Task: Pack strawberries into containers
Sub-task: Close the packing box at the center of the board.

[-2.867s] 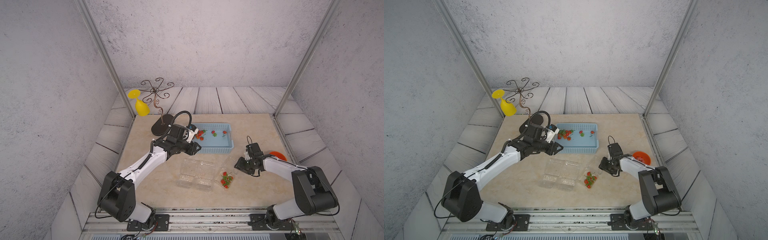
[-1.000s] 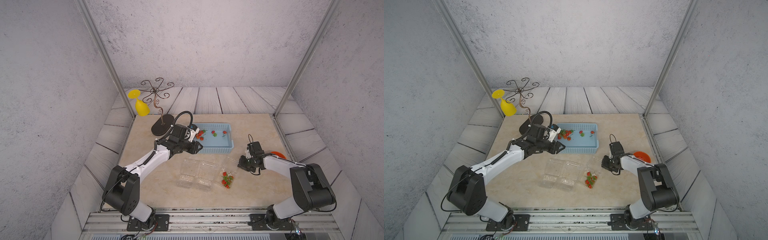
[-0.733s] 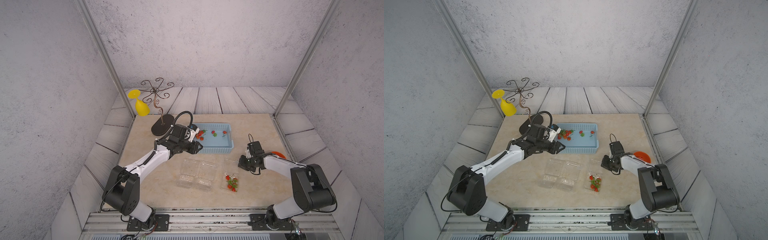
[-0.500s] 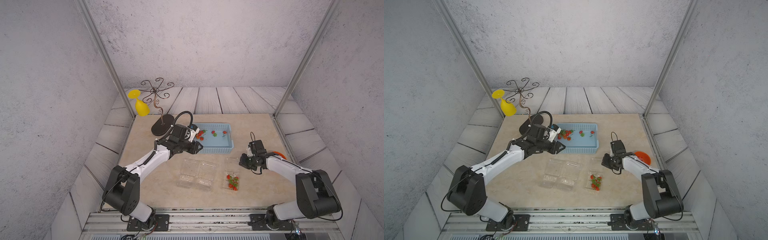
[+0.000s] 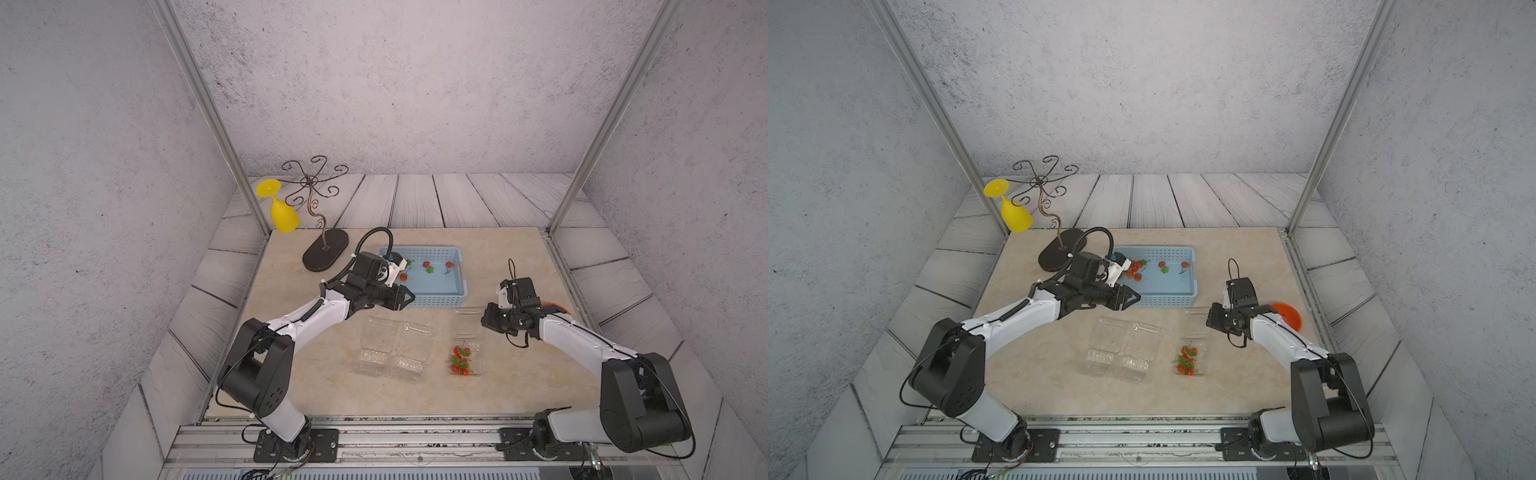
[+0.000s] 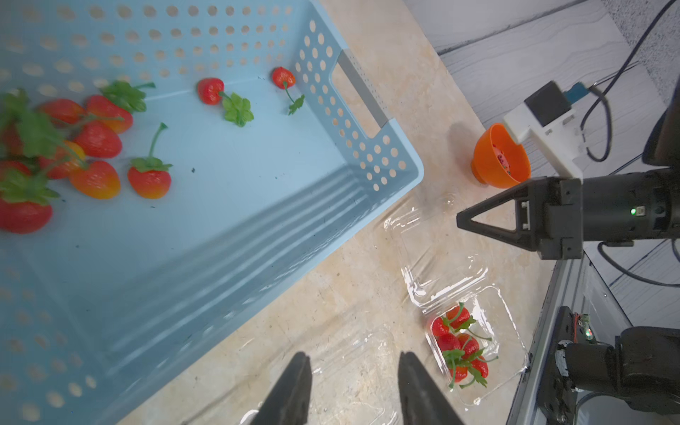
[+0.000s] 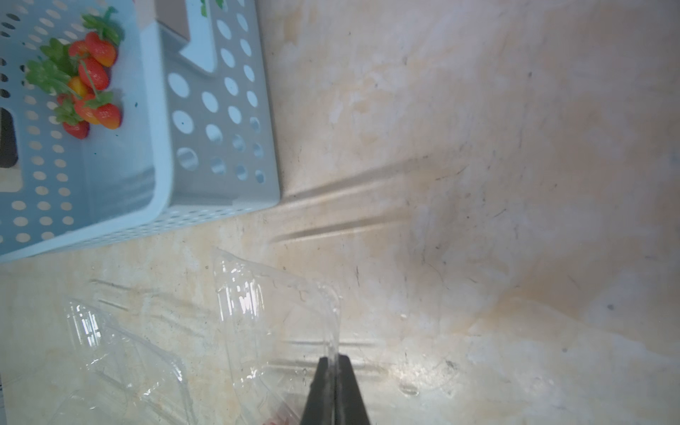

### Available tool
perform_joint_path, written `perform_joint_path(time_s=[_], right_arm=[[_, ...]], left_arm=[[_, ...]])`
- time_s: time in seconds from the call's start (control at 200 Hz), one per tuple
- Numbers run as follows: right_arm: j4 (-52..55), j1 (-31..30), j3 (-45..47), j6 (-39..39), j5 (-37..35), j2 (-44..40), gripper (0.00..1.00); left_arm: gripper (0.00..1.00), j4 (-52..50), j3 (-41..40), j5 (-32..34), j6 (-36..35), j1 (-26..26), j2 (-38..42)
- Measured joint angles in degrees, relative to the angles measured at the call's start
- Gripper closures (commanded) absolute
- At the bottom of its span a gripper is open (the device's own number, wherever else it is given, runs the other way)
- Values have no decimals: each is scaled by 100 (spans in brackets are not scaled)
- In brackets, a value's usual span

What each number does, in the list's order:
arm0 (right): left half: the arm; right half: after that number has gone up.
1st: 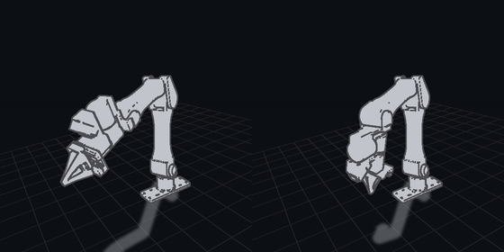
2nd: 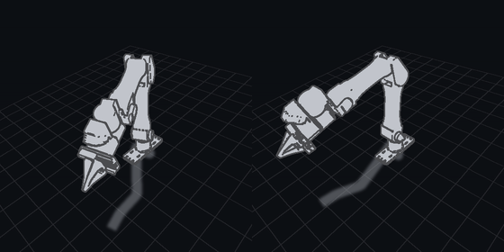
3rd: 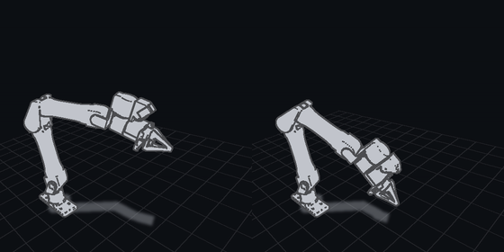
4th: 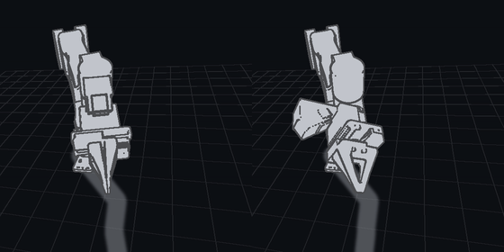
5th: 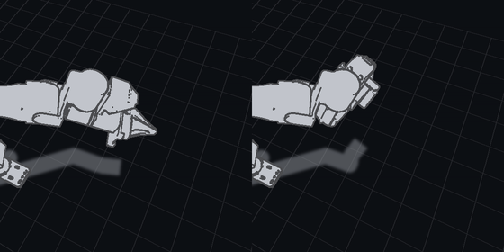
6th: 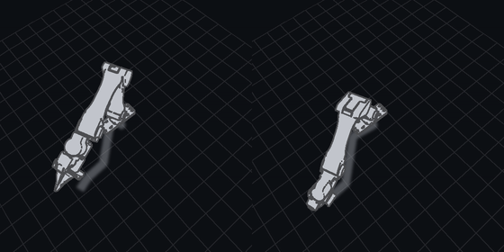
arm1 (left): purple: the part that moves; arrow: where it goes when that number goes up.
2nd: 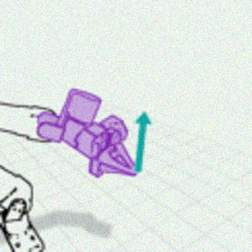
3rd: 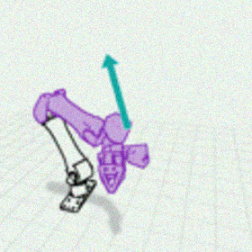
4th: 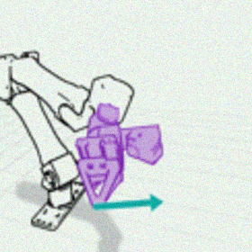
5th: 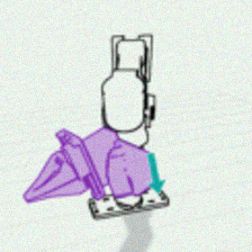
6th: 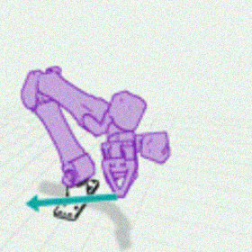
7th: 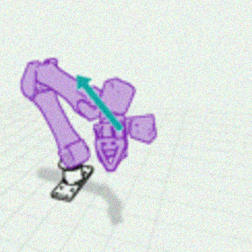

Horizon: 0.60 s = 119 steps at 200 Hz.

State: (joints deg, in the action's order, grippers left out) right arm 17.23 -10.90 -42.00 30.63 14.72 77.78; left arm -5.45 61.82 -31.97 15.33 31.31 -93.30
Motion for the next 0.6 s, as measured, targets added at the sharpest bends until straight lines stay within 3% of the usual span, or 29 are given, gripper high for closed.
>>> perform_joint_path(time_s=[0.596], right_arm=[[-737, 22, 551, -37, 518, -234, 97]], left_arm=[[57, 577, 81, -391, 149, 345, -962]])
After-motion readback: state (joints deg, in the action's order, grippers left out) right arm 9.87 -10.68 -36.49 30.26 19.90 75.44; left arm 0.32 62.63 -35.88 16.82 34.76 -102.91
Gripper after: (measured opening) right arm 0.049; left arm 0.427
